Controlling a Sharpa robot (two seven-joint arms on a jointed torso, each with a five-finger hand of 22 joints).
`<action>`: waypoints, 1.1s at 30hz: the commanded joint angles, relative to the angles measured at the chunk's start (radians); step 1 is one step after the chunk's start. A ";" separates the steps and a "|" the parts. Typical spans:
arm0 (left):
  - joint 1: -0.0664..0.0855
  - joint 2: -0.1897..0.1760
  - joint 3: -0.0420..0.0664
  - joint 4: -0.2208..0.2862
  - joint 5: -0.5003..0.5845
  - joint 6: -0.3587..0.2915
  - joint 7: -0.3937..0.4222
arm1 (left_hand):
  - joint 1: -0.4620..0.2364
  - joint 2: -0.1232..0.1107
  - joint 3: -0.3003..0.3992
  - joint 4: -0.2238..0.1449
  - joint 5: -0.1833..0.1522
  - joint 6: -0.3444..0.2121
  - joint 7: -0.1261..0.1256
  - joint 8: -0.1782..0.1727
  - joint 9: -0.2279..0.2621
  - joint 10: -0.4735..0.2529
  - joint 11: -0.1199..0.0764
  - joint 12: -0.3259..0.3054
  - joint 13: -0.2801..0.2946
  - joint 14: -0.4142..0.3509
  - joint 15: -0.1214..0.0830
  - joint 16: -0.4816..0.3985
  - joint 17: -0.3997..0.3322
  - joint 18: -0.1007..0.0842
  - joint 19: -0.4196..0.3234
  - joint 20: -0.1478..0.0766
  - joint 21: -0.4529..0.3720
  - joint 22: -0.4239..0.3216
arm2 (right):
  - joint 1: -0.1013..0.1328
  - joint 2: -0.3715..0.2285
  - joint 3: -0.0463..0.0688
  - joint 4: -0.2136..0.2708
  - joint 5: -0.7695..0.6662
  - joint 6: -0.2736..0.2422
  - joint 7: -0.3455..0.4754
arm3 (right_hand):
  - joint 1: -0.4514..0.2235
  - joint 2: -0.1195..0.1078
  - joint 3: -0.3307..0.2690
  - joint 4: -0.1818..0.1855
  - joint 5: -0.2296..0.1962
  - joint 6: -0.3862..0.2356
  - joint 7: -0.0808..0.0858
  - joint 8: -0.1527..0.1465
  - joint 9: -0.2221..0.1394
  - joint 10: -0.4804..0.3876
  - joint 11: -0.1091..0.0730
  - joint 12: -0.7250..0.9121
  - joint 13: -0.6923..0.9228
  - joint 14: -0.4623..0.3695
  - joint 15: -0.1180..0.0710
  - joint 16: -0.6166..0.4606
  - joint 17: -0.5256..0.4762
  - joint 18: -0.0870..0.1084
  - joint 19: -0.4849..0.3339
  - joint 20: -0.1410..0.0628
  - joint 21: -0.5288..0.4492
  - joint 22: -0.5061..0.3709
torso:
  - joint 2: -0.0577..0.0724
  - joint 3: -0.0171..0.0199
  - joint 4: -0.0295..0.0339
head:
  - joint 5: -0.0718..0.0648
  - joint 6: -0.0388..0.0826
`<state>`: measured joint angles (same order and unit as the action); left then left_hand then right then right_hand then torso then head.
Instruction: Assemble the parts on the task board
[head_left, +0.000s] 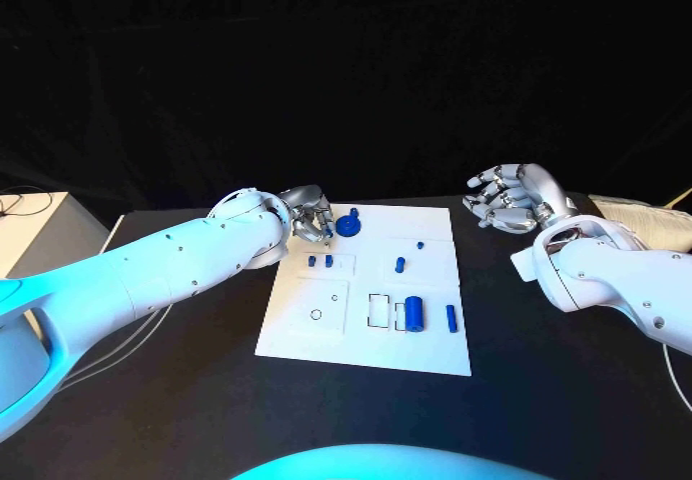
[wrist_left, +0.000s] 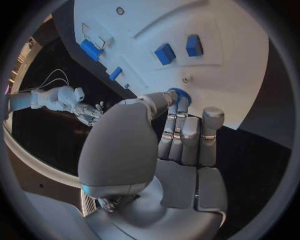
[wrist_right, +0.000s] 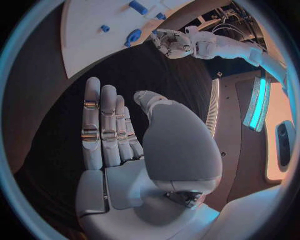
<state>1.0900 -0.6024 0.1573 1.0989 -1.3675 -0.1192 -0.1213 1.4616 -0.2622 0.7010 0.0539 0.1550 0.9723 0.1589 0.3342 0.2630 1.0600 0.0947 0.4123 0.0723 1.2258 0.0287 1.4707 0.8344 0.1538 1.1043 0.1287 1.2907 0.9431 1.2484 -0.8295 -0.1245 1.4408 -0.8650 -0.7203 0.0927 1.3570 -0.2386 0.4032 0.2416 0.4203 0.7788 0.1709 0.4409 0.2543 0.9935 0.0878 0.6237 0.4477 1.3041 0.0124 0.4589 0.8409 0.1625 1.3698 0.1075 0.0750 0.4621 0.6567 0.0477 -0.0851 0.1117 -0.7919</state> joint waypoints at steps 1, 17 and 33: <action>0.000 0.003 0.000 -0.004 -0.009 0.033 -0.008 | -0.009 -0.003 -0.004 -0.001 -0.003 0.009 -0.001 -0.003 0.001 0.006 0.002 -0.004 0.001 -0.001 0.002 0.001 0.001 -0.014 0.003 0.000 0.002 0.000 | 0.000 0.000 0.001 0.002 -0.010 0.002 0.010 | -0.010 0.000 0.002 0.003 0.004 0.003 0.004 0.005 -0.002 0.007 0.003 -0.006 -0.001 0.009 0.000 -0.007 0.001 0.018 0.008 0.003 0.005 -0.002 | 0.001 0.0007 -0.0005 | 0.001 -0.002; -0.002 0.010 -0.008 -0.024 -0.017 0.055 -0.020 | -0.006 -0.002 -0.003 -0.005 -0.002 0.012 -0.003 -0.005 0.003 0.012 0.001 -0.013 0.002 -0.002 0.001 0.000 -0.002 -0.014 0.003 0.000 0.002 0.000 | 0.000 -0.001 0.001 0.003 -0.011 0.001 0.010 | -0.010 0.000 0.002 0.003 0.004 0.003 0.004 0.005 -0.002 0.007 0.003 -0.006 -0.001 0.009 0.000 -0.007 0.001 0.018 0.008 0.003 0.005 -0.002 | 0.001 0.0013 -0.0011 | 0.001 -0.006; -0.002 0.010 -0.008 -0.021 -0.008 0.075 -0.024 | -0.007 0.000 -0.005 -0.006 -0.003 0.019 -0.005 -0.005 0.006 0.019 0.000 -0.021 0.003 -0.003 0.001 0.000 -0.005 -0.013 0.001 0.000 0.001 -0.001 | 0.000 0.000 0.001 0.003 -0.007 0.001 0.010 | -0.010 0.000 0.002 0.003 0.004 0.003 0.004 0.005 -0.002 0.007 0.003 -0.006 -0.001 0.009 0.000 -0.007 0.001 0.018 0.008 0.003 0.005 -0.002 | 0.001 0.0009 -0.0012 | 0.003 -0.008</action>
<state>1.0881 -0.5942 0.1489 1.0750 -1.3789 -0.0643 -0.1441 1.4616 -0.2622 0.6980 0.0509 0.1550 0.9830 0.1553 0.3343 0.2674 1.0746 0.0946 0.3977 0.0739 1.2258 0.0287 1.4707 0.8299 0.1537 1.1043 0.1287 1.2906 0.9431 1.2484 -0.8300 -0.1245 1.4422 -0.8650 -0.7208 0.0925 1.3570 -0.2386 0.4032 0.2416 0.4203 0.7789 0.1709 0.4409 0.2544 0.9935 0.0878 0.6237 0.4478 1.3041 0.0123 0.4589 0.8405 0.1625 1.3698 0.1075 0.0750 0.4613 0.6574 0.0486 -0.0859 0.1150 -0.7992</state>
